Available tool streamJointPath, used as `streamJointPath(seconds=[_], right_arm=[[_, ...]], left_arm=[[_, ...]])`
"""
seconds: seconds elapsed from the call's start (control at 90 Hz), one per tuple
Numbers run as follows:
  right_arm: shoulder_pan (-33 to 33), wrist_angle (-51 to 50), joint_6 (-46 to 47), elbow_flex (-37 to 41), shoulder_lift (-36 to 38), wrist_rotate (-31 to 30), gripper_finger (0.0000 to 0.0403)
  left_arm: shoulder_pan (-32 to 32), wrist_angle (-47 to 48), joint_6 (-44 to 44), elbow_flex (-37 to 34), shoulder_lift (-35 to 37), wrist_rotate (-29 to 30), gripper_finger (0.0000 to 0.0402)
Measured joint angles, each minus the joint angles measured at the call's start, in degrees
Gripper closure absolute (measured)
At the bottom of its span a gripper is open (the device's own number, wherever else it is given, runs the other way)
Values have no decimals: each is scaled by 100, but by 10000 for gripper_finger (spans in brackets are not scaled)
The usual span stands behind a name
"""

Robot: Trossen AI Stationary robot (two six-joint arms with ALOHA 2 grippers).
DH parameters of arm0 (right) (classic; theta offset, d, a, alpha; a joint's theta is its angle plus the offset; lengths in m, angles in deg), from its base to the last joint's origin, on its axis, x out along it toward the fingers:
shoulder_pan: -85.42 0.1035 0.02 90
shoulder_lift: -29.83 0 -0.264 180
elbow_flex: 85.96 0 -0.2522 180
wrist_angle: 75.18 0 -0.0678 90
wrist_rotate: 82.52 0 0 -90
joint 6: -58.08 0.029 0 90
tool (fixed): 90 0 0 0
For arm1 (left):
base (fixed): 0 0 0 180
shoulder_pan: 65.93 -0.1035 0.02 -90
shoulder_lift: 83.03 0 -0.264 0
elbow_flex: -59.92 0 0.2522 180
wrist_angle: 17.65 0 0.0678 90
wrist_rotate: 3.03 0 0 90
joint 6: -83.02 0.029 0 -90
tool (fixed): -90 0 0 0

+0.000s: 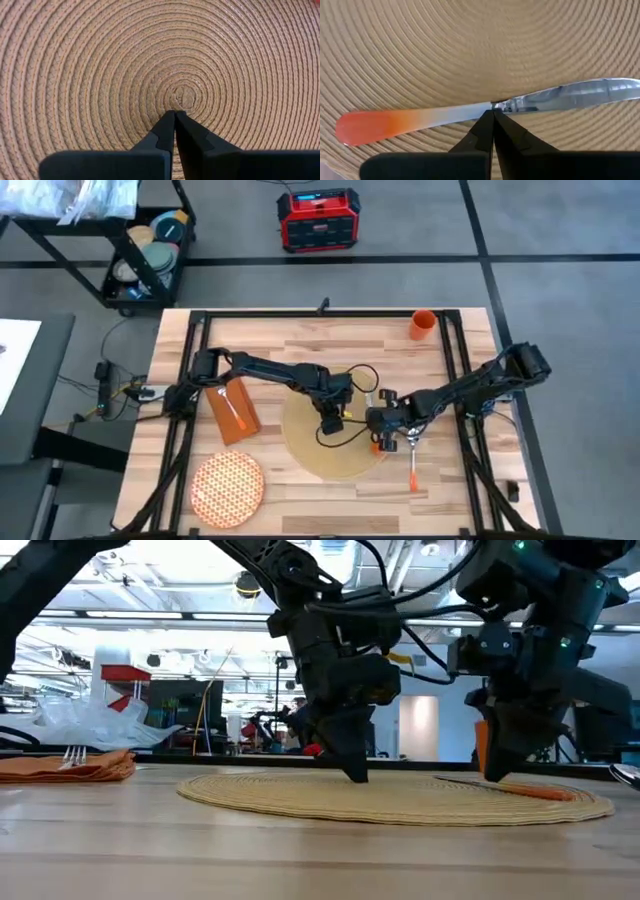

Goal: Set table place
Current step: Adjust the table knife

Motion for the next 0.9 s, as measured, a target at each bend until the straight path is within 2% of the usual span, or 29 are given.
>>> streamJointPath(seconds=[0.433, 0.533, 0.7, 0.9], right_arm=[[2, 510, -121, 0, -2, 72, 403], [44, 43, -115, -140, 201, -221, 403], [244, -956, 193, -245, 511, -260, 403], [880, -669, 775, -256, 307, -235, 403]], left_arm=[[0, -223, -287, -2, -8, 9, 402], [0, -223, -417, -1, -8, 9, 402], [0, -220, -431, 0, -8, 11, 402], [-4, -223, -429, 0, -8, 5, 402]])
